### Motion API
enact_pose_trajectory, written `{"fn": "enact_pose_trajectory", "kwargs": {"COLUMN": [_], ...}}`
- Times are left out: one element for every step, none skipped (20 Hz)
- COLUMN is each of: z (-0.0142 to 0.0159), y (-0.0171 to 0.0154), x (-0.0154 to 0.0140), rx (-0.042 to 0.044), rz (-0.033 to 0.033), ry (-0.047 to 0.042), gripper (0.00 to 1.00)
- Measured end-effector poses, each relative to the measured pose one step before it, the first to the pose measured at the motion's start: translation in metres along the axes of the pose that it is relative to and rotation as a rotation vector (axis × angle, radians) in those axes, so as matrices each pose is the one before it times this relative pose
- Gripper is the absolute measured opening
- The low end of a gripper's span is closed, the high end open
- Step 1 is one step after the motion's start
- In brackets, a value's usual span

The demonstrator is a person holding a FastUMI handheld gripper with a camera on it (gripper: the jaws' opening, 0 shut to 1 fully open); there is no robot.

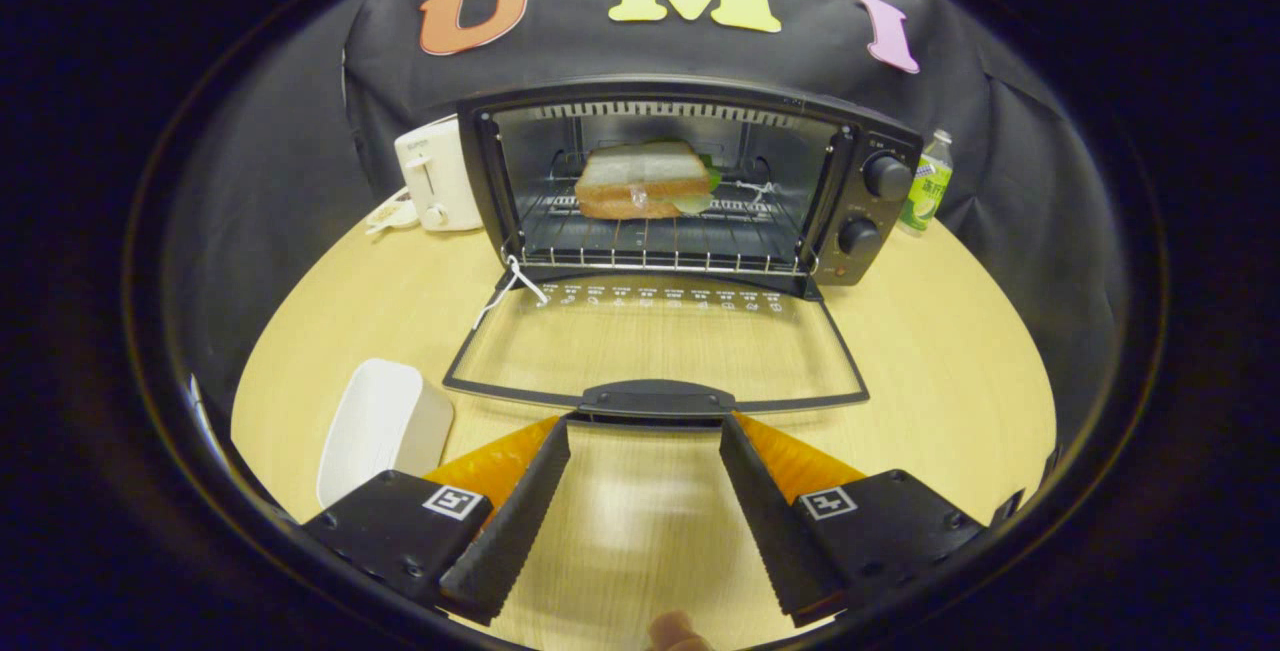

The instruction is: Open the toaster oven, put the food inside, and close the toaster oven door.

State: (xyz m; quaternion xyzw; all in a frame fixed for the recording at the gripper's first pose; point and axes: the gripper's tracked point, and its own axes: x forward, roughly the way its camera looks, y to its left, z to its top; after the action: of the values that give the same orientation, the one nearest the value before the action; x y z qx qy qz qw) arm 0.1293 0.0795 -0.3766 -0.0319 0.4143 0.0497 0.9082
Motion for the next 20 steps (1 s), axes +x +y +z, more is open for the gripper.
{"fn": "enact_pose_trajectory", "kwargs": {"z": [-0.00157,-0.00338,-0.00356,-0.00479,0.0077,0.00068,0.00369,-0.00037,0.00235,-0.0009,0.00032,0.00047,0.00093,0.00107,0.00267,0.00318,0.00326,0.00291,0.00311,0.00289], "y": [0.00083,-0.00054,-0.00031,-0.00055,-0.00123,-0.00098,-0.00183,0.00077,-0.00044,0.00058,-0.00078,0.00042,0.0001,0.00042,-0.00066,0.00063,-0.00012,0.00028,0.00091,0.00039], "x": [0.0039,0.00255,0.00494,0.00133,0.00196,-0.00038,0.0009,-0.00229,-0.00151,0.00168,-0.0006,-0.00068,-0.00104,-0.00209,-0.00249,-0.00399,-0.00328,-0.00402,-0.00227,-0.0024], "rx": [0.01106,0.01283,0.01602,0.0237,0.01766,0.00217,-0.00001,-0.00077,-0.00094,0.00234,-0.00079,0.00162,0.00465,0.00049,-0.00052,-0.00015,0.0011,0.00184,0.00436,0.0031], "rz": [0.00668,-0.00289,0.00437,-0.00035,0.00311,-0.00294,-0.00507,-0.00057,-0.00114,-0.00158,-0.00167,-0.00017,-0.00022,-0.00015,-0.00112,-0.0012,-0.0012,0.00005,0.00201,0.00244], "ry": [0.00828,0.01719,0.00808,0.02388,-0.02844,-0.00584,-0.01216,0.00733,-0.00232,-0.00315,-0.00013,0.00078,-0.00288,-0.0051,-0.01013,-0.01479,-0.01603,-0.01206,-0.01417,-0.01336], "gripper": [0.99,0.99,0.99,0.99,0.99,0.99,0.99,0.99,0.99,0.99,0.99,0.99,0.99,0.99,0.99,0.99,0.99,0.99,0.99,0.99]}}
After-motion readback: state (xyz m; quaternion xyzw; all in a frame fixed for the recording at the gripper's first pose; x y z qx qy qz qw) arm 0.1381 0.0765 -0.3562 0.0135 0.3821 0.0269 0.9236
